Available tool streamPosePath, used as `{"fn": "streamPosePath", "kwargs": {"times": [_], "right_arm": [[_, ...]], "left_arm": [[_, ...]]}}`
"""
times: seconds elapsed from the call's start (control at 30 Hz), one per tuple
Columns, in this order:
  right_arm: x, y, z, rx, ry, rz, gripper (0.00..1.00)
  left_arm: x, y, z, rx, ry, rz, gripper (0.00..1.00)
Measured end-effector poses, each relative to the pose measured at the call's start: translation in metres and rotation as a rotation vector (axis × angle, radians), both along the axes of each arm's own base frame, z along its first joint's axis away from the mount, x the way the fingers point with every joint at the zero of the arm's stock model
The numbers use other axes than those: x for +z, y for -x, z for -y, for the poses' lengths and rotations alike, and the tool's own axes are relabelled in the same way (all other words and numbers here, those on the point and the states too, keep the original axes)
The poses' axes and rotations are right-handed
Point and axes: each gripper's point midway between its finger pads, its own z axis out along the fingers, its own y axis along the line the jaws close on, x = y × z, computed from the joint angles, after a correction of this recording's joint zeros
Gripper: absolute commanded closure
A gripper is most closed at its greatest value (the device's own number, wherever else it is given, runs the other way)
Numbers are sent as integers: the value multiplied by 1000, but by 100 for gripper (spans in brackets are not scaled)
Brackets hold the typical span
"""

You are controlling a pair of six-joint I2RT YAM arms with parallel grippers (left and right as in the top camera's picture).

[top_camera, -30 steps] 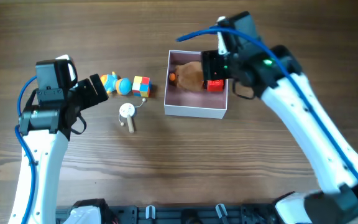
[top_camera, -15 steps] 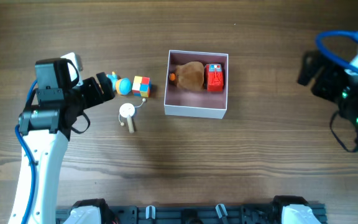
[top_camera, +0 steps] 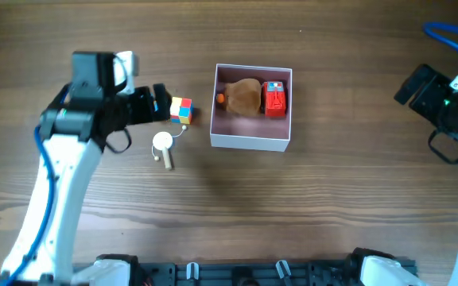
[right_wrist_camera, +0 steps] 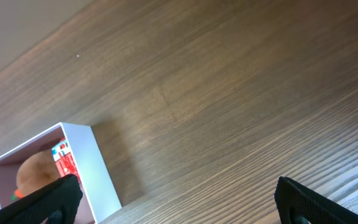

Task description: Pack container

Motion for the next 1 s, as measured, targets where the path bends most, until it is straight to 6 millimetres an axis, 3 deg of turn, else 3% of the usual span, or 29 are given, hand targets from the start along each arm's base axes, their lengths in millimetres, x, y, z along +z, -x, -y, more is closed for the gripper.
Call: {"fn": "streamPosePath", "kwargs": {"times": [0.17, 0.3, 0.43, 0.63, 0.77, 1.0], "right_arm": [[-14, -9, 2, 0, -10, -49, 0], [-26, -15, 3, 0, -18, -87, 0], [-36, -20, 4, 0, -25, -116, 0], [-43, -23, 5, -3, -31, -139, 0], [-44, -24, 5, -3, -31, -142, 0], [-44, -24, 5, -3, -32, -142, 0]], "left_arm": [[-22, -27, 12, -47, -137, -86, 1], [-54, -45, 17, -66, -194, -136, 4], [-77, -51, 21, -115, -239, -166, 7], [-97, -61, 44, -207, -272, -151, 15], [-110, -68, 58, -240, -287, -139, 16], [-134, -66, 59, -250, -318, -187, 20]]}}
